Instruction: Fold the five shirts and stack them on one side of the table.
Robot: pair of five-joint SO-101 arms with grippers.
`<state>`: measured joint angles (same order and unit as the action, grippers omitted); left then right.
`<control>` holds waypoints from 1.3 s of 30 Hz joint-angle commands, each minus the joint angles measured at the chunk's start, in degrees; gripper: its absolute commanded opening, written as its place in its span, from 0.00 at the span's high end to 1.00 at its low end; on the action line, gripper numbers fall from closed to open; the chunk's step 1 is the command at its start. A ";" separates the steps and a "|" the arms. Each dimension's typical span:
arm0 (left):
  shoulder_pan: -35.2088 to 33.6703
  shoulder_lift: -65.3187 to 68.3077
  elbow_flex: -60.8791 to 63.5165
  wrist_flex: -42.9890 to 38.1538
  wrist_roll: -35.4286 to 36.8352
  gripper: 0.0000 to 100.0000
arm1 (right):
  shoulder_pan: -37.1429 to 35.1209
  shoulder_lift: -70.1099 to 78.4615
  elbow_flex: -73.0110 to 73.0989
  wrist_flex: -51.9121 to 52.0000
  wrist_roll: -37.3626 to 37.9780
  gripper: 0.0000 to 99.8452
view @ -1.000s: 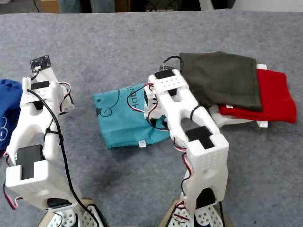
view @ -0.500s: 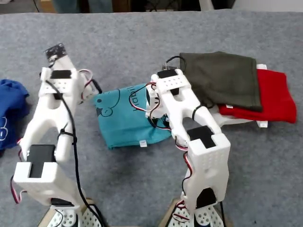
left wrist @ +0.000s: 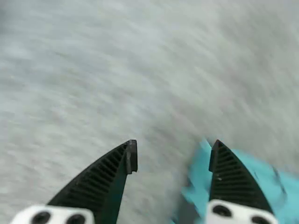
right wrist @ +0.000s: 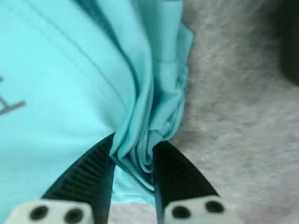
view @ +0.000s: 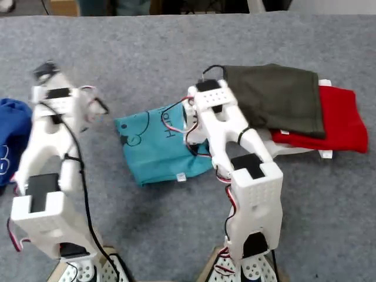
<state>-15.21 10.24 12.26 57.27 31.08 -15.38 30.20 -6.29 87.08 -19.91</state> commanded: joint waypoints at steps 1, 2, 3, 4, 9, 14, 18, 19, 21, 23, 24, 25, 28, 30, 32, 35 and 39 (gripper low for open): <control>-3.74 -0.53 -1.54 -0.88 0.70 0.73 | 1.41 -5.05 -9.01 5.10 5.01 0.99; -4.09 -0.53 -1.01 -0.88 0.62 0.73 | 1.41 -5.49 -11.56 6.68 6.51 0.99; -4.18 -0.53 -0.57 -0.88 0.62 0.73 | 1.23 -5.67 -14.20 8.09 8.00 0.99; -4.18 -0.53 -0.22 -0.88 0.62 0.73 | 1.23 -5.67 -17.10 9.41 9.23 0.99; -3.91 -0.53 1.54 -0.88 0.97 0.73 | 1.41 -5.58 -27.65 12.22 15.47 0.99; -4.00 1.49 1.36 -0.88 0.97 0.73 | 1.41 -5.58 -33.01 12.92 21.80 0.99; -4.26 5.45 1.19 -0.88 0.70 0.73 | 4.75 -5.58 -37.14 12.92 25.58 0.99; -4.35 6.42 1.19 -0.88 0.70 0.73 | 6.24 -5.58 -38.11 12.92 26.73 0.99; -4.35 7.38 1.01 -0.70 0.70 0.73 | 9.67 -5.58 -39.69 12.57 28.92 0.99; -4.35 7.47 0.57 -0.62 0.70 0.73 | 13.54 -5.58 -41.19 12.57 31.12 0.99; -4.35 7.47 0.22 -0.53 0.70 0.73 | 15.65 -5.58 -41.80 12.57 32.62 0.99; -4.35 7.47 0.04 -0.53 0.70 0.73 | 17.76 -5.58 -42.42 12.57 34.20 0.99; -4.09 7.47 0.04 -0.62 0.70 0.73 | 24.18 -5.58 -43.12 11.25 37.63 0.99; -4.00 7.47 0.04 -0.70 0.70 0.73 | 28.66 -5.58 -43.21 9.05 39.30 0.99; -4.00 7.47 0.04 -0.70 0.70 0.73 | 32.70 -5.58 -43.30 7.03 40.88 0.99; -4.00 7.47 0.04 -0.70 0.70 0.73 | 37.80 -5.49 -42.95 4.57 42.99 0.99; -4.00 7.47 0.04 -0.70 0.70 0.73 | 42.90 -3.56 -43.47 3.60 44.40 0.99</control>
<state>-18.99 17.71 13.76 57.19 31.52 23.82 28.70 -46.64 92.09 23.34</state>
